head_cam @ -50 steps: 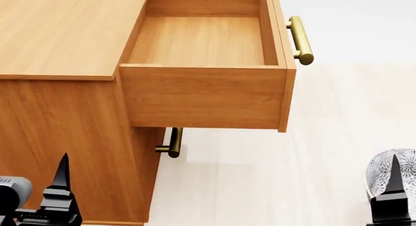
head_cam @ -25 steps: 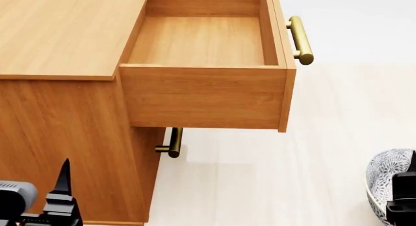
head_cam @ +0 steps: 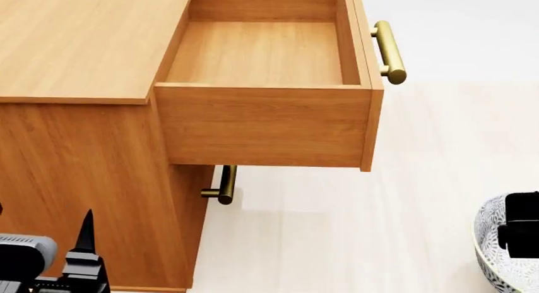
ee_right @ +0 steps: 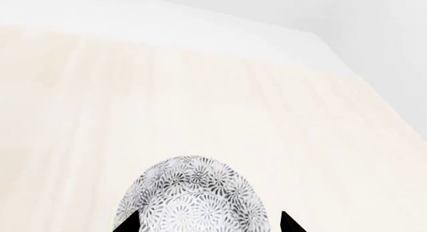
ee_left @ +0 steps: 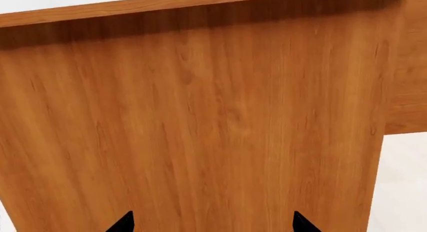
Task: Put the bowl on top of the cabinet.
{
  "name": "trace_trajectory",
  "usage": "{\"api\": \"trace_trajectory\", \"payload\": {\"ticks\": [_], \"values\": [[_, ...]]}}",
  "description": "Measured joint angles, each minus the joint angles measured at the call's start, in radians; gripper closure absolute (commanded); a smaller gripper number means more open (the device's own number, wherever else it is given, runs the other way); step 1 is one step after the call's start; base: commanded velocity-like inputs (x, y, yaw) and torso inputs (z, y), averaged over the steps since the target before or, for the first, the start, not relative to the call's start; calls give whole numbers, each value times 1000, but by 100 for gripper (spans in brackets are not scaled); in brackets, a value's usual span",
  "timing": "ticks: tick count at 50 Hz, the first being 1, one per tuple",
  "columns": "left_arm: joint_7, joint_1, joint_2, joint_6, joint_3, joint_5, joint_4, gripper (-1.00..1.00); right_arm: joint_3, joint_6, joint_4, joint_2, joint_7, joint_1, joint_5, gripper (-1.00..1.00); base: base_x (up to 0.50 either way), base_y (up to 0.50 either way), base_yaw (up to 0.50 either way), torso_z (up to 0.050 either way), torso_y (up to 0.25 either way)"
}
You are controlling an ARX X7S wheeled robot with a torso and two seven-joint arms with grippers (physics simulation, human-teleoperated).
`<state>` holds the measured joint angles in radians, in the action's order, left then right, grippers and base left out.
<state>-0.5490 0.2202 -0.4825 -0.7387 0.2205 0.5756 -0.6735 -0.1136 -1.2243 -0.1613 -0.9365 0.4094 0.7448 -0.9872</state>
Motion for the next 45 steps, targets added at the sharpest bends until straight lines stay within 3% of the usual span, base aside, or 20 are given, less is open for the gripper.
{"api": "trace_trajectory", "payload": {"ticks": [21, 45], "values": [[3, -17, -7, 22, -4, -3, 17, -100, -254, 82, 202, 118, -141, 124, 153, -100, 0, 0, 0, 0, 0], [9, -22, -10, 41, -5, -4, 45, -100, -371, 203, 428, 204, -236, 145, 258, -100, 0, 0, 0, 0, 0]]}}
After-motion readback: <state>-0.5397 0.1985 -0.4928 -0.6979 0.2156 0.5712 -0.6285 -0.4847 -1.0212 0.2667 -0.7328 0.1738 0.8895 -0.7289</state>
